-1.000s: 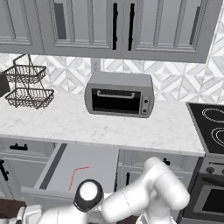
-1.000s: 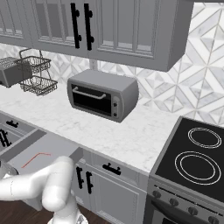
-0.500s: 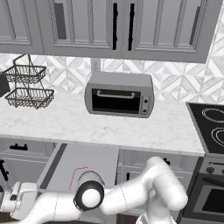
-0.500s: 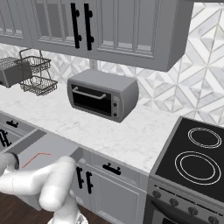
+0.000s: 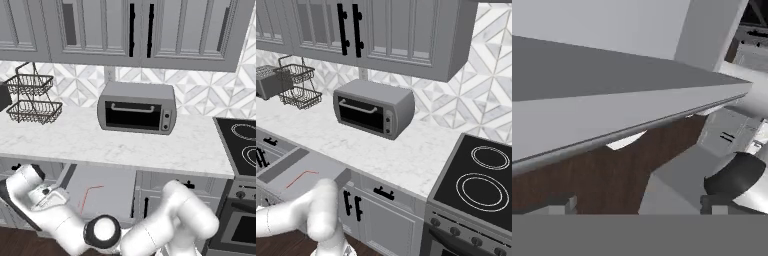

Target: Take a straw from the drawer in front and place it inside the glass cup on the dining counter.

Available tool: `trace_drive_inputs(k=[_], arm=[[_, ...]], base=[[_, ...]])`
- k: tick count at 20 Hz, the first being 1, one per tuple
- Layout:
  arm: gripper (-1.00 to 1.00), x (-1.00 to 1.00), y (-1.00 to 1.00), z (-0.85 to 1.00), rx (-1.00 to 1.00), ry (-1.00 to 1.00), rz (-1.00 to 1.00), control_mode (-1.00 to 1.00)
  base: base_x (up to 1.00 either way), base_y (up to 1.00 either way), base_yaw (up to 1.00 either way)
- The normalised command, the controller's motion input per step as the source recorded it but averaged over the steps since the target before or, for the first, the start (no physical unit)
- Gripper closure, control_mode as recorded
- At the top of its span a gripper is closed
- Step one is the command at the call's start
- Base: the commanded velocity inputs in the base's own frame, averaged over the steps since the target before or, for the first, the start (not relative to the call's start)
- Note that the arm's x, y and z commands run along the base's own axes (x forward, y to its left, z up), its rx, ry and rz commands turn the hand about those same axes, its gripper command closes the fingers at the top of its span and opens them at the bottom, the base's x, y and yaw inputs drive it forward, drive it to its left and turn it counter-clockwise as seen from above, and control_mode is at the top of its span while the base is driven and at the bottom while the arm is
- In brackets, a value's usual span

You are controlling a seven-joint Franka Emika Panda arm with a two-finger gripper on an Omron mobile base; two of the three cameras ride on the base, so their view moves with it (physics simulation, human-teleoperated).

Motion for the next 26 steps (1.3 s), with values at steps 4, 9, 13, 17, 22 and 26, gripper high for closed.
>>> trace_drive_inputs(k=[4,9,13,17,22,26], arm=[[-1.0,0.09,-0.36,-0.28,0.45,-0.56,-0.55,-1.0],[-1.0,-0.25,-0.29,0.89,0.44,-0.63,-0.22,-1.0],[-1.0,-0.49,-0.33,0.95,0.31,-0.69,-0.01,-1.0],[-1.0,-0.24,-0.78,0.68,0.05,-0.86,0.02,-1.0],[-1.0,-0.03,-1.0,0.88,0.02,-0.75,0.12,-1.0],[-1.0,0.3,-0.86,0.75,0.1,-0.29,0.12,-1.0]], base=[[0.0,0.0,0.0],[0.0,0.0,0.0],[0.0,0.0,0.0],[0.0,0.0,0.0],[0.0,0.0,0.0],[0.0,0.0,0.0]])
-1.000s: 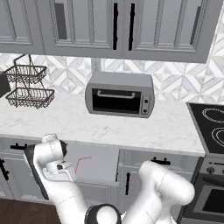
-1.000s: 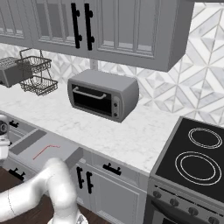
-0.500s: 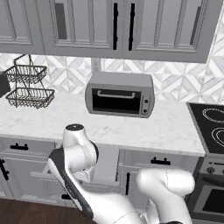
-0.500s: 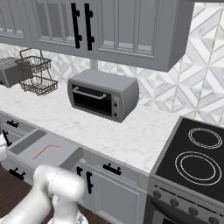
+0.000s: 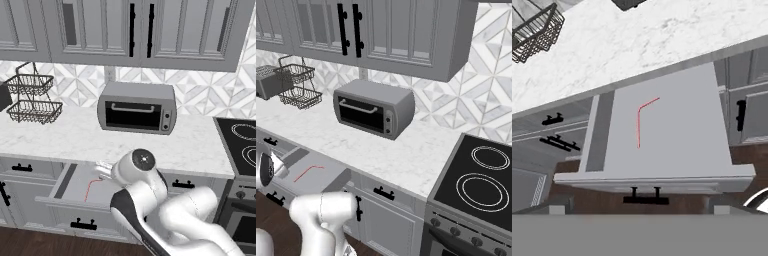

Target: Take a straw from the drawer in front and place it inside the glass cup on the dining counter.

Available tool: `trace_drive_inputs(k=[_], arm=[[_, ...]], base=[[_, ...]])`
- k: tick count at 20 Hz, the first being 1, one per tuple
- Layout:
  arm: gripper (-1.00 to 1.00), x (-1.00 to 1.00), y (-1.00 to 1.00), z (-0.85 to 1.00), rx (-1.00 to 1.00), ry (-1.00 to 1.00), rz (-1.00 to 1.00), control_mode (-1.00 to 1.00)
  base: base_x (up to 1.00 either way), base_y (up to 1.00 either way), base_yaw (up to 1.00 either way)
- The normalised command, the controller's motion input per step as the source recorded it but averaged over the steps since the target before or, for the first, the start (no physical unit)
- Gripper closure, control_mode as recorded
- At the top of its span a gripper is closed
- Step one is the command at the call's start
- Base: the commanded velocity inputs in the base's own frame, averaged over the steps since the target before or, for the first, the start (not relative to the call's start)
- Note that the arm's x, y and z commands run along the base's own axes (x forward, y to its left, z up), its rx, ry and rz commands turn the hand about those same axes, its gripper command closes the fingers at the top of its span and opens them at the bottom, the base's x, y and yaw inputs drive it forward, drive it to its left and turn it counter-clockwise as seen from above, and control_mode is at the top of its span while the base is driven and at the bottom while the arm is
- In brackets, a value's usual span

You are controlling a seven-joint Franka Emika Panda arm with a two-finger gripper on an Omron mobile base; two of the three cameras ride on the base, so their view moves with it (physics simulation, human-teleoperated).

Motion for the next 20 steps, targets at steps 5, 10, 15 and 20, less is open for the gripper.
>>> trace_drive_inputs(k=[5,10,15,20], arm=[[-1.0,0.78,-0.14,0.03,-0.04,0.27,0.01,-1.0],[-1.0,1.0,0.31,0.0,-0.26,0.62,0.0,-1.0],[-1.0,1.0,0.74,0.0,-0.39,0.65,0.0,-1.0],[-1.0,0.95,0.8,-0.18,-0.31,0.23,-0.01,-1.0]], base=[[0.0,0.0,0.0],[0.0,0.0,0.0],[0.0,0.0,0.0],[0.0,0.0,0.0]])
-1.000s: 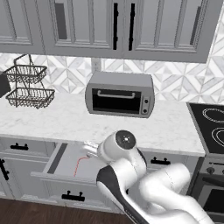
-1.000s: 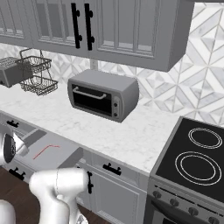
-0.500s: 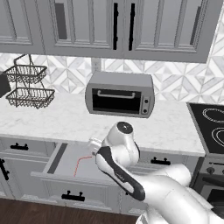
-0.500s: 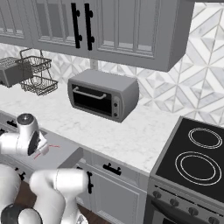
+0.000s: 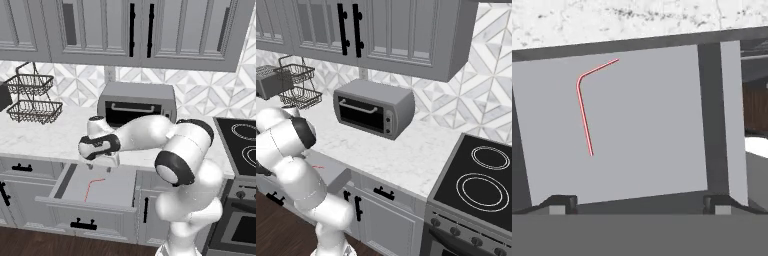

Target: Take a straw from the drawer in front and place it inside the glass cup on the dining counter.

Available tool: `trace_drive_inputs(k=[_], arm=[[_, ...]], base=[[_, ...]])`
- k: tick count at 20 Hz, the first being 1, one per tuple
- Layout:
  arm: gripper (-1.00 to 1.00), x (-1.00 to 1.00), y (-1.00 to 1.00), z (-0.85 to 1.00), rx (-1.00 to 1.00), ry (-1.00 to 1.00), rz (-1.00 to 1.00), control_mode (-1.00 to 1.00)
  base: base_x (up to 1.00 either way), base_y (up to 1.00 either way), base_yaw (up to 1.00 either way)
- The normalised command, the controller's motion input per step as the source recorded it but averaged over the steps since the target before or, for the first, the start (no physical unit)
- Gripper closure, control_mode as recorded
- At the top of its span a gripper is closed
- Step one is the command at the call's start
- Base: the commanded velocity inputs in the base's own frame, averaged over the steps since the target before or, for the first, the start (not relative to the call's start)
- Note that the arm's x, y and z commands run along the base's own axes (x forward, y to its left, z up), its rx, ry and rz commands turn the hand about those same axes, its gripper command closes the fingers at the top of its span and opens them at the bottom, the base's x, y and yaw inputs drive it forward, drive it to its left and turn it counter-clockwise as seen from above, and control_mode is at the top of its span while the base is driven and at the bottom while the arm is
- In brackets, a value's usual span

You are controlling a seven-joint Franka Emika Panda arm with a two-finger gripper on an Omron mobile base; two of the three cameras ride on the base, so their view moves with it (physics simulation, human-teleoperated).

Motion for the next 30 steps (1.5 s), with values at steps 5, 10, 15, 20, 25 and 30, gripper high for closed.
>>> trace_drive_inputs(k=[5,10,15,20,25,30], arm=[[-1.0,0.3,0.17,-0.77,-0.15,-0.13,0.0,-1.0],[-1.0,0.01,0.0,-0.94,-0.04,-0.26,0.02,-1.0],[-1.0,0.0,-0.11,-0.83,0.03,-0.24,0.08,-1.0],[-1.0,0.0,-0.55,-0.47,0.19,-0.18,0.1,-1.0],[-1.0,0.05,-0.47,-0.19,0.2,-0.08,0.08,-1.0],[-1.0,0.4,-0.02,0.0,0.11,-0.05,0.06,-1.0]], base=[[0.0,0.0,0.0],[0.0,0.0,0.0],[0.0,0.0,0.0],[0.0,0.0,0.0],[0.0,0.0,0.0],[0.0,0.0,0.0]])
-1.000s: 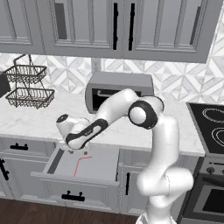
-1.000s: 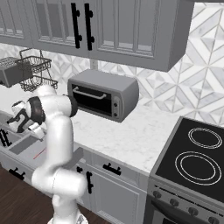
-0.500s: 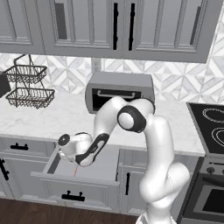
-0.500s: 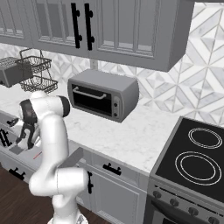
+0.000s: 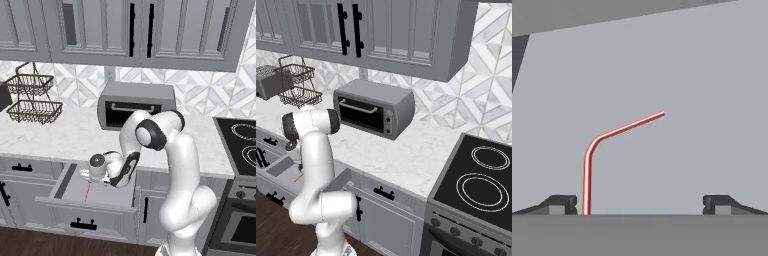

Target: Take a straw from the drawer in front and place it inside the glass cup on the dining counter.

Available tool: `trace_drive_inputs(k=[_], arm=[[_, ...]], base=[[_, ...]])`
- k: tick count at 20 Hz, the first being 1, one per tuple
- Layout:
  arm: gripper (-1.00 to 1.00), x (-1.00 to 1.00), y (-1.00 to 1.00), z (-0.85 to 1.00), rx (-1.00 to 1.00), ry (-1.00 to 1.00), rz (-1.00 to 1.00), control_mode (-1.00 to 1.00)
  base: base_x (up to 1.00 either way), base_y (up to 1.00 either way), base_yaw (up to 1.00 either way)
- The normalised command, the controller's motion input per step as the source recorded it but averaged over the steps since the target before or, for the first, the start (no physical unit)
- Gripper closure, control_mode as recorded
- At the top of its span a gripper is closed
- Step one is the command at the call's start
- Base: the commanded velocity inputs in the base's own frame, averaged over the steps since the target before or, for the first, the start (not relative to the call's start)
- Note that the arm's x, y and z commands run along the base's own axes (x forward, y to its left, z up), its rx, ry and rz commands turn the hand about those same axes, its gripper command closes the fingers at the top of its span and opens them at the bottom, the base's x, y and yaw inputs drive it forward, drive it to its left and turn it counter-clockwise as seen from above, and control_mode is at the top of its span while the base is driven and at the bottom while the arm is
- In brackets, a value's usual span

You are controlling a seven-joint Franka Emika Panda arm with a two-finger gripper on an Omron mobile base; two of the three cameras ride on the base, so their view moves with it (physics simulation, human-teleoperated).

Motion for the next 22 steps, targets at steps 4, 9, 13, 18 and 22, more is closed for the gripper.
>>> trace_drive_inputs(k=[4,9,13,18,22], arm=[[-1.0,0.28,0.16,0.13,0.06,-0.03,0.09,-1.0],[-1.0,0.19,0.33,0.09,0.0,0.05,0.02,-1.0],[-1.0,0.21,0.56,0.11,-0.07,0.22,0.0,-1.0],[-1.0,0.47,0.47,0.03,-0.13,0.11,0.0,-1.0],[-1.0,0.48,0.35,-0.03,-0.17,0.09,0.0,-1.0]], base=[[0.0,0.0,0.0],[0.0,0.0,0.0],[0.0,0.0,0.0],[0.0,0.0,0.0],[0.0,0.0,0.0]])
